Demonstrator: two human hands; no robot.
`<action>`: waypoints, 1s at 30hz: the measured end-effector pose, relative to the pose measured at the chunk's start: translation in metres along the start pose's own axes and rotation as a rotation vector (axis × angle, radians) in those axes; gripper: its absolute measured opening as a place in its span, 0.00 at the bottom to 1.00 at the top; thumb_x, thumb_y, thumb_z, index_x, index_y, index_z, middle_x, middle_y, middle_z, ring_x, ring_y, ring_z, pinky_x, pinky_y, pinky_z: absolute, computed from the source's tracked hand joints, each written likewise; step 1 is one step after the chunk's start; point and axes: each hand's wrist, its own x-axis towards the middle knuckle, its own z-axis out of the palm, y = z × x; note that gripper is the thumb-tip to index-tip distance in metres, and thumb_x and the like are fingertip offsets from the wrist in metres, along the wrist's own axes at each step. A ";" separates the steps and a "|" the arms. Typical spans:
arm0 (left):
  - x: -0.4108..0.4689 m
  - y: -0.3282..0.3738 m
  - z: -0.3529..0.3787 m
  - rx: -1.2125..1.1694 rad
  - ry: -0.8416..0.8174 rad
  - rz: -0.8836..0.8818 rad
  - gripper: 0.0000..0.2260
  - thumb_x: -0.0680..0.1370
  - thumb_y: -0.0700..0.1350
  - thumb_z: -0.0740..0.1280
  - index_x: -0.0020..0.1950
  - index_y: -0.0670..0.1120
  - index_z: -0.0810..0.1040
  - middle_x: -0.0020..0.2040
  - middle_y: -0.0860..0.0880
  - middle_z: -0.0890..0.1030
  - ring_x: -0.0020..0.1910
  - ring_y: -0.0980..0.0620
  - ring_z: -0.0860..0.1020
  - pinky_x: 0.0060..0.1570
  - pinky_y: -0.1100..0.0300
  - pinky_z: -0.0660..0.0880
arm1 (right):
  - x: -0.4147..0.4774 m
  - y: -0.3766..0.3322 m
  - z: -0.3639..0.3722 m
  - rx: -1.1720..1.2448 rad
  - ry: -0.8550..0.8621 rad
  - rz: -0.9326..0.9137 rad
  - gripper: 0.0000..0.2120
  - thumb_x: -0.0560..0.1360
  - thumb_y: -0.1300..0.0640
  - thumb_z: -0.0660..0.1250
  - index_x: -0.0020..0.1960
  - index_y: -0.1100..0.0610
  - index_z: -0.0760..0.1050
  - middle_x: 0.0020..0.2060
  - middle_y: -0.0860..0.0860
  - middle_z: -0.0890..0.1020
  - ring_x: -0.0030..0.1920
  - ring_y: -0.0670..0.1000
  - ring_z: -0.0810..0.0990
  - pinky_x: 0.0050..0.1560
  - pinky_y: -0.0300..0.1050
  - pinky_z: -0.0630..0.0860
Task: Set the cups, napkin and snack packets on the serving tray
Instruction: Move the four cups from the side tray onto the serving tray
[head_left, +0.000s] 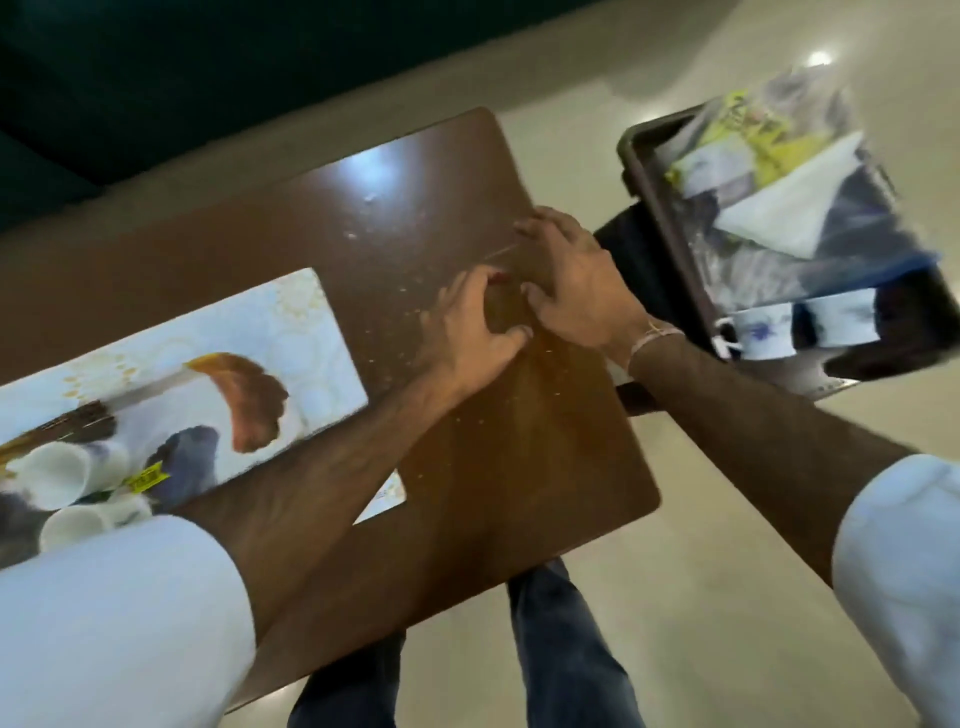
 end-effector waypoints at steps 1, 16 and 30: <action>0.009 0.017 0.019 -0.006 -0.042 0.014 0.27 0.71 0.53 0.74 0.68 0.53 0.70 0.67 0.52 0.75 0.65 0.51 0.73 0.64 0.42 0.71 | -0.005 0.023 -0.012 -0.003 0.028 0.040 0.29 0.75 0.56 0.68 0.75 0.55 0.66 0.77 0.54 0.63 0.75 0.60 0.67 0.71 0.64 0.67; 0.078 0.176 0.230 0.461 -0.340 0.231 0.19 0.73 0.57 0.70 0.60 0.50 0.75 0.59 0.46 0.80 0.59 0.44 0.77 0.60 0.47 0.71 | -0.107 0.308 -0.102 0.014 0.042 0.698 0.40 0.70 0.38 0.73 0.75 0.53 0.63 0.66 0.64 0.73 0.65 0.67 0.74 0.66 0.58 0.71; 0.054 0.129 0.137 -0.032 -0.167 0.288 0.25 0.66 0.45 0.78 0.55 0.55 0.68 0.58 0.55 0.72 0.54 0.62 0.71 0.50 0.66 0.74 | -0.106 0.216 -0.083 0.401 0.382 0.409 0.36 0.68 0.53 0.79 0.71 0.56 0.68 0.65 0.53 0.77 0.60 0.48 0.75 0.61 0.37 0.73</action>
